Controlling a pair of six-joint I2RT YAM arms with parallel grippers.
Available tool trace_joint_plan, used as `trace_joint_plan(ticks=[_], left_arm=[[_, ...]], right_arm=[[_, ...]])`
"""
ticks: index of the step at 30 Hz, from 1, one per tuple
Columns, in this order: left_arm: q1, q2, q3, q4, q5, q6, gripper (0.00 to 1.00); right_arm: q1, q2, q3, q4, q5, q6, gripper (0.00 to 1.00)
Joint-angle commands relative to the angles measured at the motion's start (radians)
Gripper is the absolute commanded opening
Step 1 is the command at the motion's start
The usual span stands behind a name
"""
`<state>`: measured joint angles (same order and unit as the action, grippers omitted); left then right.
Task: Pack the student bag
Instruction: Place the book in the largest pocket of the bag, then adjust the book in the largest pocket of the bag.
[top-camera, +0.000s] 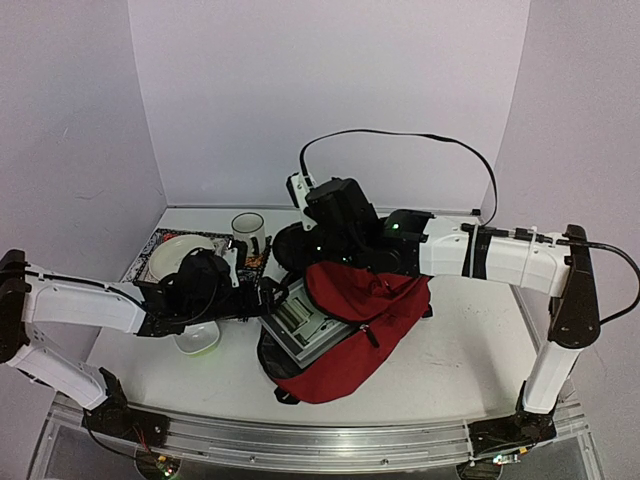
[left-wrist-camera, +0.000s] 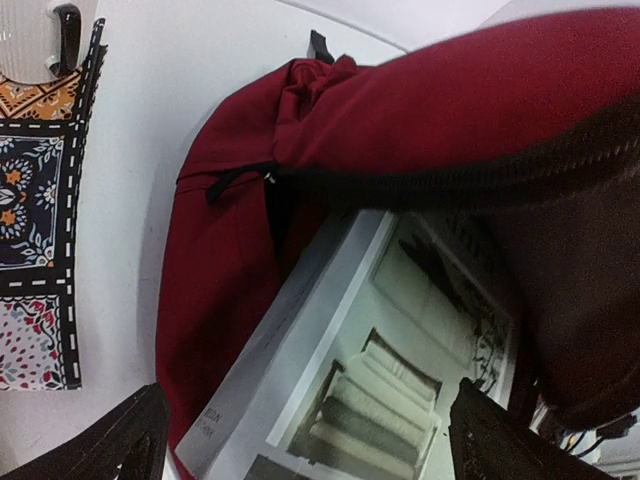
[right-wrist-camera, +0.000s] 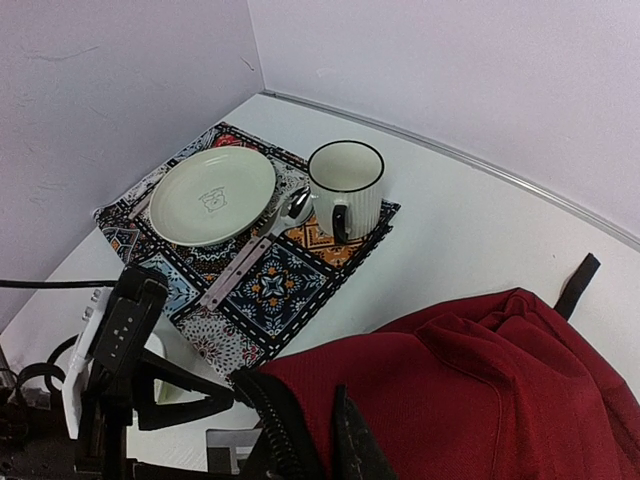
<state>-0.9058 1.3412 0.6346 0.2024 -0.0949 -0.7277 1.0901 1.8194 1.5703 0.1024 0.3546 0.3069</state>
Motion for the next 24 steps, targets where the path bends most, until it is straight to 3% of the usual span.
trace_joint_plan(ticks=[1,9,24], left_arm=[[0.002,-0.069,0.053,-0.190,0.047,0.163,0.97],[-0.009,-0.175,0.007,-0.370,0.255,0.262,0.82],[-0.094,0.018,0.103,-0.399,0.234,0.360,0.63]], right_arm=[[0.007,-0.041,0.005,0.001,0.003,-0.008,0.15],[0.007,-0.043,0.000,-0.003,0.007,-0.007,0.15],[0.008,-0.035,0.002,-0.003,-0.012,0.009,0.14]])
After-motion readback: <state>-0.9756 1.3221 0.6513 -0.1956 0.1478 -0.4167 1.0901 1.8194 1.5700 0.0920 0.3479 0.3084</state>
